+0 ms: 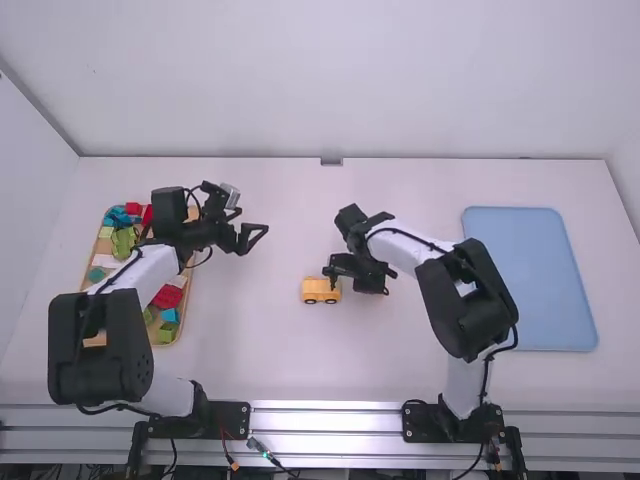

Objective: Assemble lego blocks to make yellow taxi

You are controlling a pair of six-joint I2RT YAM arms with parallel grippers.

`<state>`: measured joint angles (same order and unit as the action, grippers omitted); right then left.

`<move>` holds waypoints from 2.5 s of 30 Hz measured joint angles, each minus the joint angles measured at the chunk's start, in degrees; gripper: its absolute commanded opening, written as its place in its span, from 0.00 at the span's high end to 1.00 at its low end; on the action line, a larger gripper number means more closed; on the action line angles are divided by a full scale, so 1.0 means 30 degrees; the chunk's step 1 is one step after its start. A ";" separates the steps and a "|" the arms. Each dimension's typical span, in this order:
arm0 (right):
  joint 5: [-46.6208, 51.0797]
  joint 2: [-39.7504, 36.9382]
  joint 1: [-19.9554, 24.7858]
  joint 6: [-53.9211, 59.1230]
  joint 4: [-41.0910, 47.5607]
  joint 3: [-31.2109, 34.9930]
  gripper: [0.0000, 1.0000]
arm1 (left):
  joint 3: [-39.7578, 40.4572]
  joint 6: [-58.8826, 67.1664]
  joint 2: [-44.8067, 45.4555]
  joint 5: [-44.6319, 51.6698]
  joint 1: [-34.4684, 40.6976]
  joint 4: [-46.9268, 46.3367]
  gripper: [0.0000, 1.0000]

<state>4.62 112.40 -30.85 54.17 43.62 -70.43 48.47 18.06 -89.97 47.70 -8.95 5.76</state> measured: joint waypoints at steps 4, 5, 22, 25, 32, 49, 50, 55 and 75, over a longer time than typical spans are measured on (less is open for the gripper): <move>-0.0124 0.0000 0.0000 0.0015 0.0029 0.0000 0.69 | 0.0007 0.0182 0.0000 0.0000 0.0000 -0.0321 0.01; -0.0102 0.0000 0.0000 0.0015 0.0022 0.0000 0.68 | 0.0007 0.0255 0.0000 0.0000 0.0007 -0.0379 0.01; -0.0452 0.0000 0.0000 0.0102 -0.0044 0.0000 0.01 | 0.0007 0.1217 0.0000 0.0000 0.0007 -0.0758 0.01; -0.0401 0.0000 0.0000 0.0058 -0.0430 0.0000 0.01 | 0.0007 0.1224 0.0000 0.0000 0.0000 -0.0750 0.01; -0.0838 -0.0306 0.0000 -0.0087 -0.0998 0.0000 0.01 | 0.0007 0.1137 0.0000 -0.0911 0.0000 -0.0736 0.01; -1.3231 -0.6360 0.6594 0.4240 -0.4401 0.3213 0.01 | -0.1406 0.7002 0.0000 0.2601 0.0204 -0.0758 0.01; -1.3857 -0.6353 0.6943 0.4386 -0.5034 0.3796 0.01 | -0.1530 0.7519 0.0000 0.2863 0.0299 -0.0750 0.01; -1.6932 -0.6317 0.8204 0.4714 -0.9457 0.7176 0.01 | -0.2557 1.0877 0.0000 0.3869 0.1588 -0.0707 0.01; -1.9788 -0.2681 0.9843 0.6273 -1.3019 1.0346 0.04 | -0.3424 1.4498 -0.3111 0.5399 0.4575 0.3067 0.01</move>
<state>-54.74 104.36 -1.32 72.99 4.56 -39.40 38.20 61.56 -99.31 63.90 4.78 14.96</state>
